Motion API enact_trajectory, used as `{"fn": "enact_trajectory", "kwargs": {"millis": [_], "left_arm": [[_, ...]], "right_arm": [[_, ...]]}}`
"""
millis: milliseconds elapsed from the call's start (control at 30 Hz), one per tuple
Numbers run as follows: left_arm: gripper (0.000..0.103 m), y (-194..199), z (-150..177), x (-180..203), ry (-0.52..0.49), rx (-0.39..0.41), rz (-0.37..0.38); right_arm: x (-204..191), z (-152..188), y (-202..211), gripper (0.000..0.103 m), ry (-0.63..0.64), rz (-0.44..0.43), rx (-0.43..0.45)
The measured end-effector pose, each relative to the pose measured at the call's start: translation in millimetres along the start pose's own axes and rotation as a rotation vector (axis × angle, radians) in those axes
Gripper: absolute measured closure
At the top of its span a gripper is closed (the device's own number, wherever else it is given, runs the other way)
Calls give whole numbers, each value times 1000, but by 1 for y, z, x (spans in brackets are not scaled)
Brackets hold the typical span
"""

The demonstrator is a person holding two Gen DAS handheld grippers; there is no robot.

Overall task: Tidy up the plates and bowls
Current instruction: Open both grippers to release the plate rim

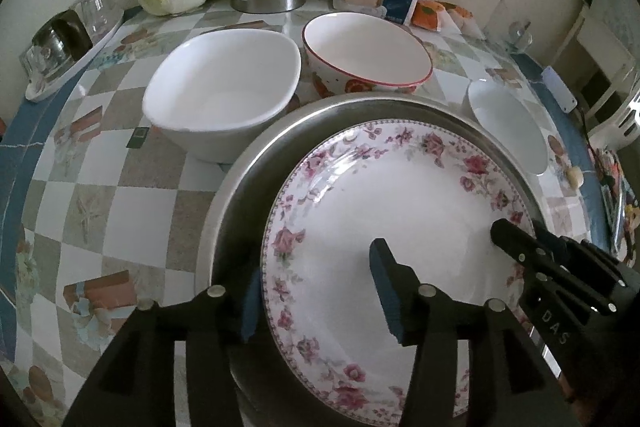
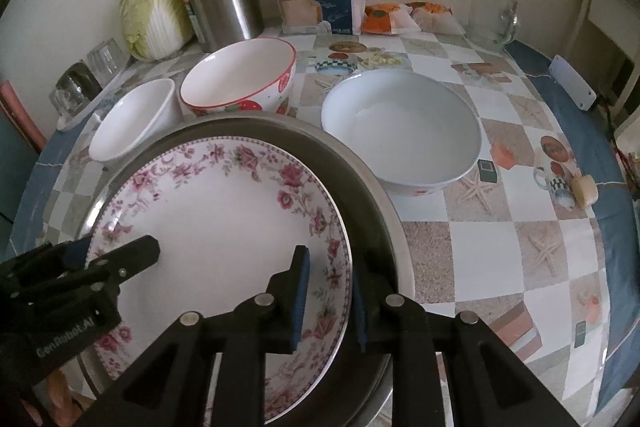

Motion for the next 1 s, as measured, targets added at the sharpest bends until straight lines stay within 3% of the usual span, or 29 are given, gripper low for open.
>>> {"fn": "enact_trajectory", "kwargs": {"millis": [133,267,733,800,833,933,1000], "left_arm": [[49,1,0,0,5,0,6],[35,8,-2,4,-8,35,23],[33,31,-5,9,-20,110,9],[27,37,-6,9,-16,129,13],[21,41,-6,9,-12,143,17],[19,46,-6,7,2,163,16],[19,48,-6,4,17,179,14]], "right_arm": [[0,0,0,79,8,12,1],[-2,1,3,79,14,35,12],[-1,-6,35,79,16,37,99],[-1,-8,41,79,11,28,118],[0,-8,43,74,4,26,127],[2,-8,45,49,-10,24,135],[3,-7,44,47,-16,15,132]]}}
Point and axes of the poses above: each gripper's, at about its wrist camera, not at the fingertips, and y roughly against the way its jaws point, x to its right, z to its underside, the point moved 6 cm from there along -y, roughly the way its jaws point, and after that the axes turned 13 degrees about -x, right-handed, at the moved point
